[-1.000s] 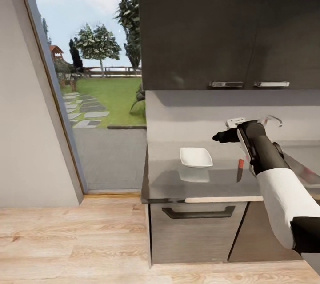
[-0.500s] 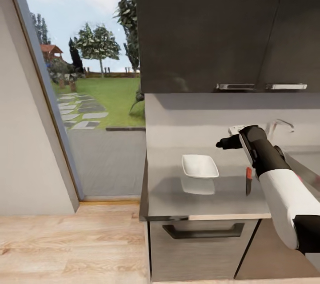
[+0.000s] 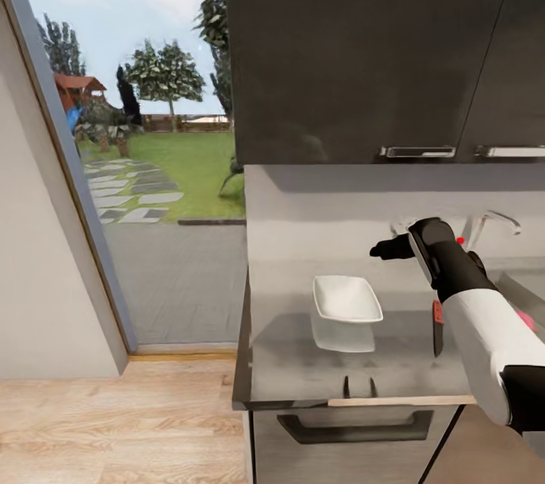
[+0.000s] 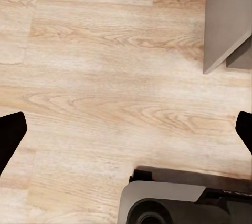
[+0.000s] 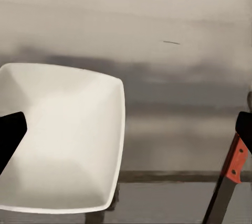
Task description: In the kitchen, take the Vidalia onion out of the sink, dice it on the chopping board with the paring knife, put the diced onion into the bowl on the countertop, then place both the paring knife and the chopping board into the sink.
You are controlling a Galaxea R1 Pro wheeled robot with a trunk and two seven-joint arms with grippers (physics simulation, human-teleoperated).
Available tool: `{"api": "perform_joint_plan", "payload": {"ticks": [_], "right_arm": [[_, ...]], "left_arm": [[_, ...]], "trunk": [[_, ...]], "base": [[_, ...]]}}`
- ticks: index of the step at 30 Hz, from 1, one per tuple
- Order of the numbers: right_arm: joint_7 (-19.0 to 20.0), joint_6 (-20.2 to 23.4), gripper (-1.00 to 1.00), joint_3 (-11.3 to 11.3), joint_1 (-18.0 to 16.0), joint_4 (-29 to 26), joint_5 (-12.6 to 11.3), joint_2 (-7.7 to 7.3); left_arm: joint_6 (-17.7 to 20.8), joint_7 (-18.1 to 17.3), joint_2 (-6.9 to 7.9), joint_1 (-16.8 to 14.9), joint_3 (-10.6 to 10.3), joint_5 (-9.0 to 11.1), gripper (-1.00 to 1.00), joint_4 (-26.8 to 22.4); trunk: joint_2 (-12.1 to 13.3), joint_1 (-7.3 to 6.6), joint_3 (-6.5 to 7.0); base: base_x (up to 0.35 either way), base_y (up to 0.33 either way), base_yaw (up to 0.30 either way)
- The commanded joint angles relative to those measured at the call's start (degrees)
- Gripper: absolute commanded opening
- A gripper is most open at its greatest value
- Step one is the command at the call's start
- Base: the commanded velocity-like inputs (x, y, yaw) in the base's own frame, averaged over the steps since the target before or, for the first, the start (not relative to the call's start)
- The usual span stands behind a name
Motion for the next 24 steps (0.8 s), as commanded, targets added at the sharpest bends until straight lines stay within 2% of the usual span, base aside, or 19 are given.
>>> {"api": "perform_joint_plan", "payload": {"ticks": [1, 5, 9, 13, 24], "right_arm": [[0.5, 0.15, 1.0, 0.16, -0.02, 0.45, 0.54, -0.16], [1.98, -0.17, 1.0, 0.15, -0.01, 2.92, 0.52, -1.14], [6.47, -1.21, 1.0, 0.14, -0.01, 4.53, 0.65, -2.6], [9.27, -2.48, 1.0, 0.14, -0.01, 6.01, 0.71, -3.42], [10.38, -3.08, 1.0, 0.06, -0.01, 7.03, 0.73, -3.96]], "left_arm": [[-0.16, 0.01, 0.0, -0.01, -0.03, 0.29, 1.0, 0.03], [-0.17, 0.01, 0.0, -0.02, -0.03, 0.29, 1.0, 0.02], [-0.17, 0.01, 0.0, -0.02, -0.03, 0.29, 1.0, 0.02], [-0.17, 0.01, 0.0, -0.02, -0.03, 0.29, 1.0, 0.03], [-0.17, 0.01, 0.0, -0.02, -0.03, 0.29, 1.0, 0.02]], "trunk": [[-0.04, 0.02, -0.02], [-0.04, 0.02, -0.02], [-0.04, 0.02, -0.02], [-0.04, 0.02, -0.02], [-0.04, 0.02, -0.02]], "base": [[0.033, 0.0, 0.0], [0.013, 0.0, 0.0], [0.004, 0.0, 0.0], [0.001, 0.0, 0.0], [0.0, 0.0, 0.0]]}}
